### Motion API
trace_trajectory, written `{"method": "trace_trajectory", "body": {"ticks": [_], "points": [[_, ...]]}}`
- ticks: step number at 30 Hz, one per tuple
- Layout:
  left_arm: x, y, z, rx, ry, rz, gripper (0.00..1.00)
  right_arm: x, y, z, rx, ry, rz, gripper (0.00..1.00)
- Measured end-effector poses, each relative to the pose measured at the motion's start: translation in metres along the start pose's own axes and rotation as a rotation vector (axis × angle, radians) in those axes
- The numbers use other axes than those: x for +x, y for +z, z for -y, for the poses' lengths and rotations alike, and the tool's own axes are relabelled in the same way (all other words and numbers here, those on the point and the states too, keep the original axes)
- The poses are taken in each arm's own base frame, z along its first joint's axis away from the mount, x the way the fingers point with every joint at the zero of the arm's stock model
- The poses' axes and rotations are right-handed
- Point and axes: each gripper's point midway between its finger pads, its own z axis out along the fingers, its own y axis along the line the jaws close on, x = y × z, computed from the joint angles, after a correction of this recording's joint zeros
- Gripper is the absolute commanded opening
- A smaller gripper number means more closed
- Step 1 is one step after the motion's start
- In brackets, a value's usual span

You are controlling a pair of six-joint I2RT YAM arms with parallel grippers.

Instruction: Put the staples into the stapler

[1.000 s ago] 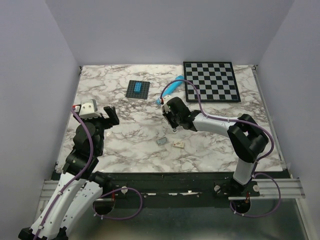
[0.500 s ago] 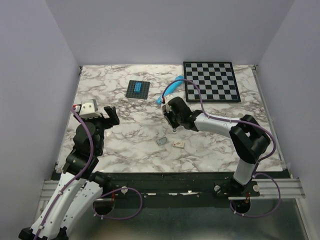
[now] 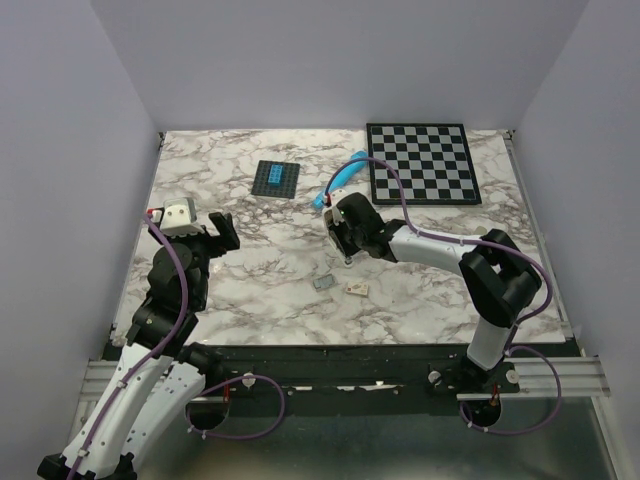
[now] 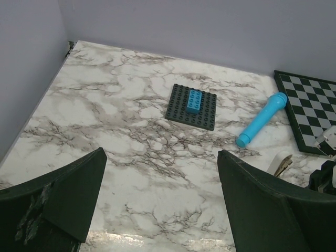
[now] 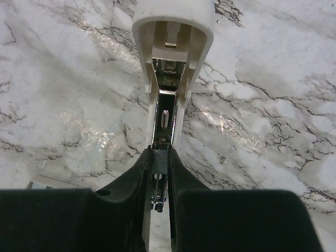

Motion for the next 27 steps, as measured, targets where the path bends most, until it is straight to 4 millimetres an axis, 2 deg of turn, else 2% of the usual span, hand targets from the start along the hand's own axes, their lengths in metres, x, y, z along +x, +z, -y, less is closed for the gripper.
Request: {"method": "trace_trajectory", "body": {"ticks": [27], "points": [[0.0009, 0.0004, 0.0014, 0.010, 0.000, -0.004, 0.95, -0.0032, -0.0021, 0.0010, -0.019, 0.019, 0.008, 0.20]]}}
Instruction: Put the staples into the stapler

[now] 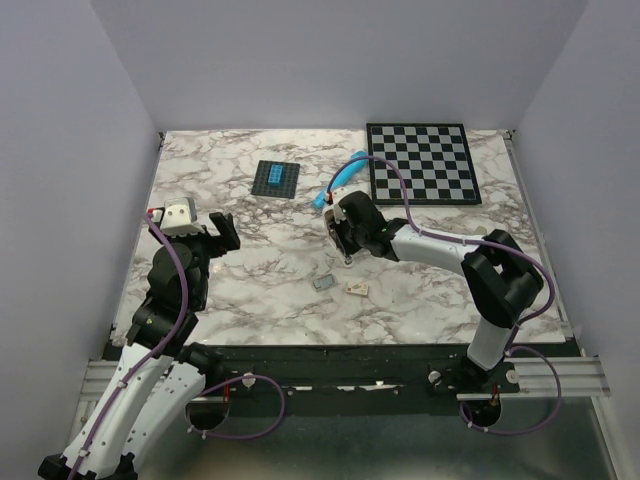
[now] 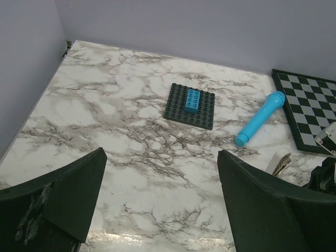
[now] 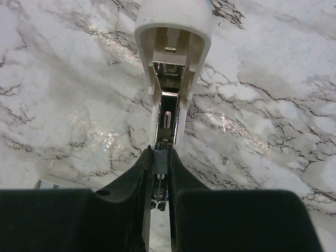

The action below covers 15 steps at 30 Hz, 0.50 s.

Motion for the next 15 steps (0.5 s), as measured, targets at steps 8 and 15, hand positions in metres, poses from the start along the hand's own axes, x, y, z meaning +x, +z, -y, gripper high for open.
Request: {"method": "trace_trajectory", "body": {"ticks": [8, 15], "points": [[0.0002, 0.0001, 0.0001, 0.000, 0.000, -0.001, 0.95, -0.0001, 0.0001, 0.0029, 0.004, 0.005, 0.000, 0.20], [0.0006, 0.0004, 0.0002, 0.000, -0.001, -0.002, 0.95, -0.0001, 0.0003, 0.0044, 0.005, 0.007, -0.001, 0.20]]}}
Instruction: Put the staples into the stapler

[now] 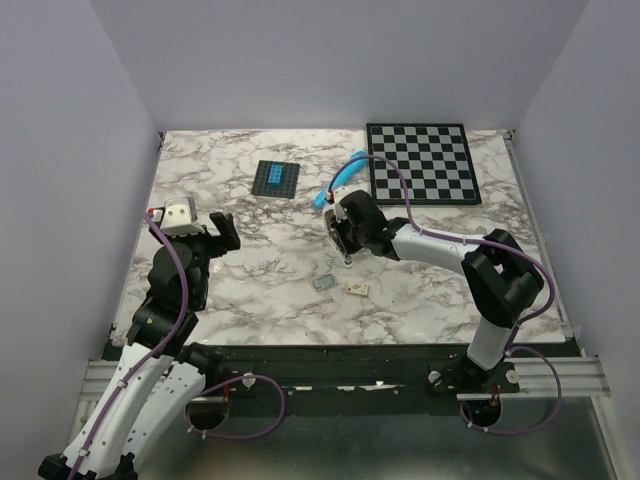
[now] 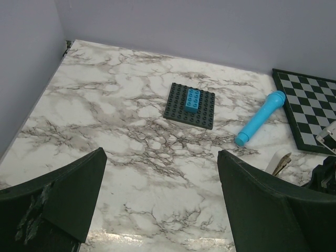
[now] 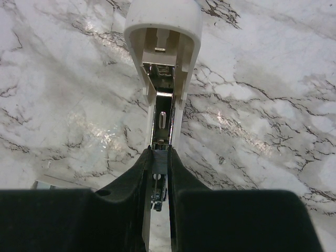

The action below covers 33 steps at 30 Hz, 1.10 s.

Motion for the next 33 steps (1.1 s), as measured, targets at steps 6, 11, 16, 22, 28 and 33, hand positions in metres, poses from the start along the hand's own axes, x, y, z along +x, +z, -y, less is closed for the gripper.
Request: {"method": "trace_trajectory", "body": {"ticks": [6, 11, 16, 22, 28, 33], "points": [[0.0003, 0.0001, -0.0003, -0.001, -0.001, -0.001, 0.95, 0.0001, 0.0000, -0.0011, -0.007, 0.001, 0.000, 0.20], [0.0005, 0.0004, -0.0002, 0.001, 0.000, -0.002, 0.94, 0.0009, 0.0005, -0.0022, -0.014, 0.000, -0.003, 0.20], [0.0005, 0.0004, -0.0001, 0.001, 0.000, -0.002, 0.94, 0.0023, 0.0014, -0.0028, -0.017, 0.000, -0.007, 0.20], [0.0005, 0.0004, 0.0000, 0.002, -0.001, -0.002, 0.94, 0.0048, 0.0035, -0.0026, -0.017, 0.000, -0.014, 0.20], [0.0006, 0.0003, 0.0000, 0.002, -0.001, -0.002, 0.94, 0.0048, 0.0035, -0.0022, -0.016, 0.001, -0.014, 0.20], [0.0006, 0.0003, 0.0001, 0.002, -0.001, -0.002, 0.94, 0.0049, 0.0035, -0.0022, -0.017, 0.001, -0.015, 0.26]]}}
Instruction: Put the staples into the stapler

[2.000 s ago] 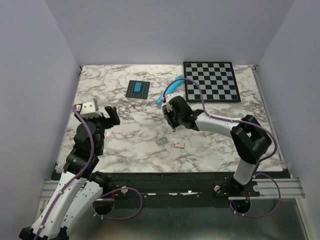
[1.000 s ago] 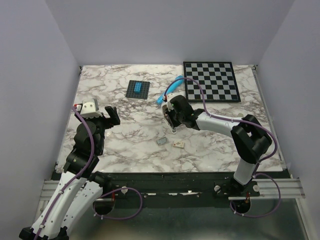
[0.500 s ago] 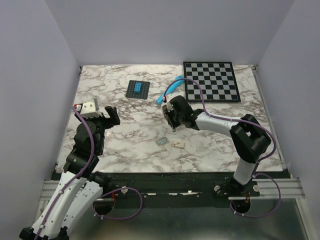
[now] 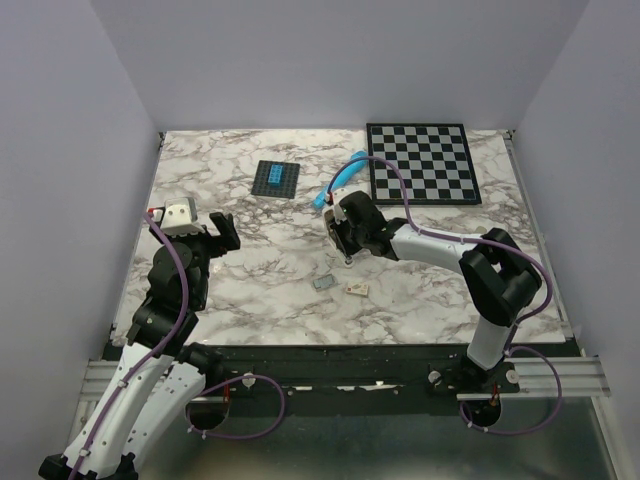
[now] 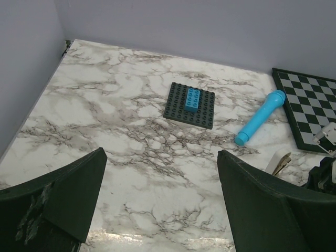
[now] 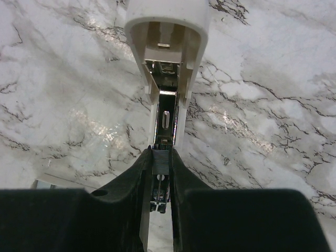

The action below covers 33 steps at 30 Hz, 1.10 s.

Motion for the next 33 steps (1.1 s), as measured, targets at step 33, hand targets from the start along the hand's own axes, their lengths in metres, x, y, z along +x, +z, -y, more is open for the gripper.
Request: {"method": "trace_trajectory", "body": {"ticks": [33], "points": [[0.000, 0.000, 0.002, 0.013, 0.000, -0.003, 0.94, -0.020, -0.004, 0.019, 0.032, 0.068, 0.031, 0.41]]}}
